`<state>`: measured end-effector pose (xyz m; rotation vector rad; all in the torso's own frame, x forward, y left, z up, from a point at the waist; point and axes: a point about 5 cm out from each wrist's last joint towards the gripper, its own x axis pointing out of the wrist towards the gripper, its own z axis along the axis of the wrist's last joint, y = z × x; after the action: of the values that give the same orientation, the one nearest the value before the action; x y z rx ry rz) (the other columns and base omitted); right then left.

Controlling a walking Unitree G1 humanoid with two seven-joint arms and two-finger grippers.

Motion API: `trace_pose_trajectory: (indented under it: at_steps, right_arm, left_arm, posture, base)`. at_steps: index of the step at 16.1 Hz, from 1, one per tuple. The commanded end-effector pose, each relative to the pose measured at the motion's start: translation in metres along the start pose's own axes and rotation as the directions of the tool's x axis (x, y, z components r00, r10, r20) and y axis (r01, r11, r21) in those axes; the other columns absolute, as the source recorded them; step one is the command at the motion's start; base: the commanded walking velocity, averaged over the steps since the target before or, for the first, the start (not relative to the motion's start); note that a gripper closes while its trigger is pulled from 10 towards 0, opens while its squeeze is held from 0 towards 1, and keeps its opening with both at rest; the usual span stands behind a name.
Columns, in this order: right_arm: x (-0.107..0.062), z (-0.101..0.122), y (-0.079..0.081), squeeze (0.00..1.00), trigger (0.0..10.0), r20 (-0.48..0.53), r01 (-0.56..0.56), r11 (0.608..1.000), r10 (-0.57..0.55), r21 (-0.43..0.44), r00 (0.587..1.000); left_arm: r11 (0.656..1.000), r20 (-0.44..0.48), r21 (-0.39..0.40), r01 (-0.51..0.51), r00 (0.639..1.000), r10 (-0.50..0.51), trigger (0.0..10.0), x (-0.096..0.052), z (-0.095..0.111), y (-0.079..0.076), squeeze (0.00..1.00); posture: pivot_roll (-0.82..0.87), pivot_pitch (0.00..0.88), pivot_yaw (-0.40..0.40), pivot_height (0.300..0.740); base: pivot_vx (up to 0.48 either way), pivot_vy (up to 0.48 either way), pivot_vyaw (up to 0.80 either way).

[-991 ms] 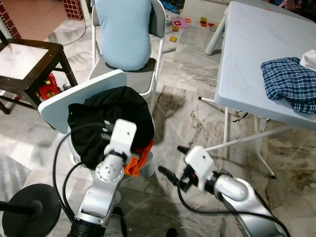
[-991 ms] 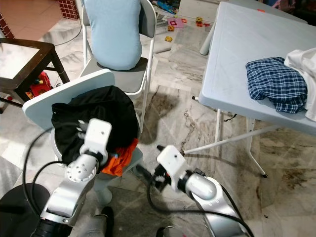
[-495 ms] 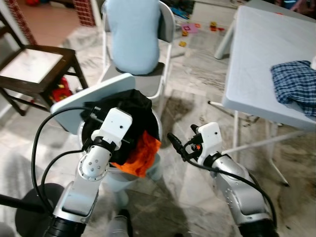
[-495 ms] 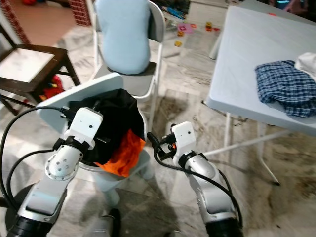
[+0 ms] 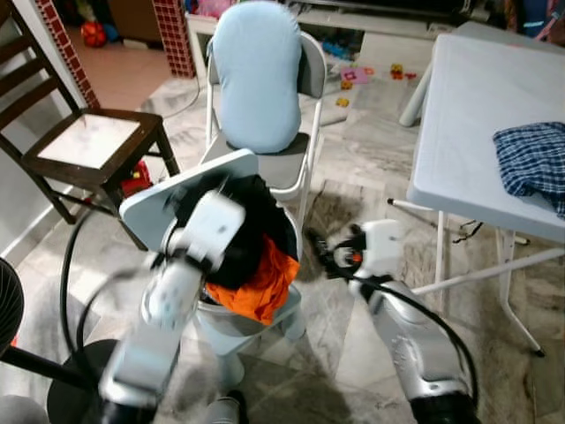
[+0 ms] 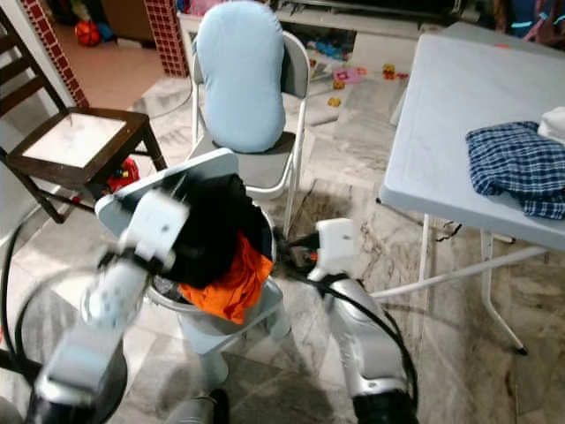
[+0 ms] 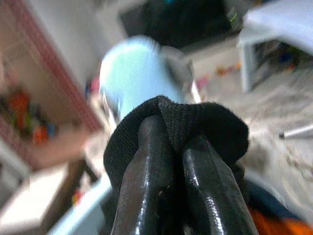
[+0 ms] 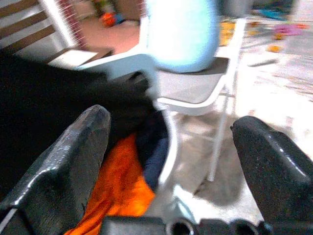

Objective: Hang hanger

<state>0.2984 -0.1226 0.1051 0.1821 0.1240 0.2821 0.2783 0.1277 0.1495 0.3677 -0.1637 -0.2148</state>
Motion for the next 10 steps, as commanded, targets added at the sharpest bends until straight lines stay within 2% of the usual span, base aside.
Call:
trace_pose_trajectory:
  at_steps: [1,2,3,5,8,10]
  right_arm:
    - [-0.003,0.009,-0.01,0.0,10.0,0.058,0.059,0.998,-0.059,-0.001,0.997]
    - [-0.003,0.011,-0.012,0.0,10.0,0.071,0.074,0.997,-0.073,-0.012,0.995]
    - [-0.003,0.023,-0.022,0.0,10.0,0.141,0.14,0.988,-0.13,-0.058,0.981]
    - [-0.001,0.025,-0.03,0.0,10.0,0.159,0.213,0.977,-0.207,-0.022,0.965]
    - [-0.004,0.023,-0.034,0.0,10.0,0.166,0.249,0.968,-0.238,-0.043,0.957]
    - [-0.009,0.019,-0.045,0.0,10.0,0.164,0.305,0.951,-0.294,-0.045,0.941]
  left_arm:
    - [0.998,-0.056,-0.053,-0.033,0.998,0.031,10.0,-0.003,-0.01,0.001,0.0]
    - [0.997,-0.064,-0.069,-0.036,0.997,0.032,10.0,-0.004,-0.012,0.0,0.0]
    - [0.992,-0.076,-0.097,-0.08,0.994,0.073,10.0,-0.005,-0.017,-0.001,0.0]
    - [0.986,-0.103,-0.141,-0.094,0.991,0.079,10.0,-0.005,-0.023,-0.005,0.0]
    - [0.985,-0.099,-0.154,-0.078,0.993,0.063,10.0,-0.003,-0.023,-0.006,0.0]
    - [0.983,-0.108,-0.162,-0.083,0.992,0.066,10.0,-0.001,-0.025,-0.004,0.0]
  posture:
    - [0.07,0.065,-0.019,0.74]
    - [0.08,0.064,-0.019,0.74]
    - [0.08,0.065,-0.017,0.74]
    - [0.07,0.063,0.003,0.74]
    - [0.07,0.067,0.02,0.74]
    - [0.05,0.077,0.028,0.74]
  base:
    - [0.0,0.0,0.0]
    - [0.0,0.0,0.0]
    - [0.0,0.0,0.0]
    - [0.0,0.0,0.0]
    - [0.0,0.0,0.0]
    - [0.0,0.0,0.0]
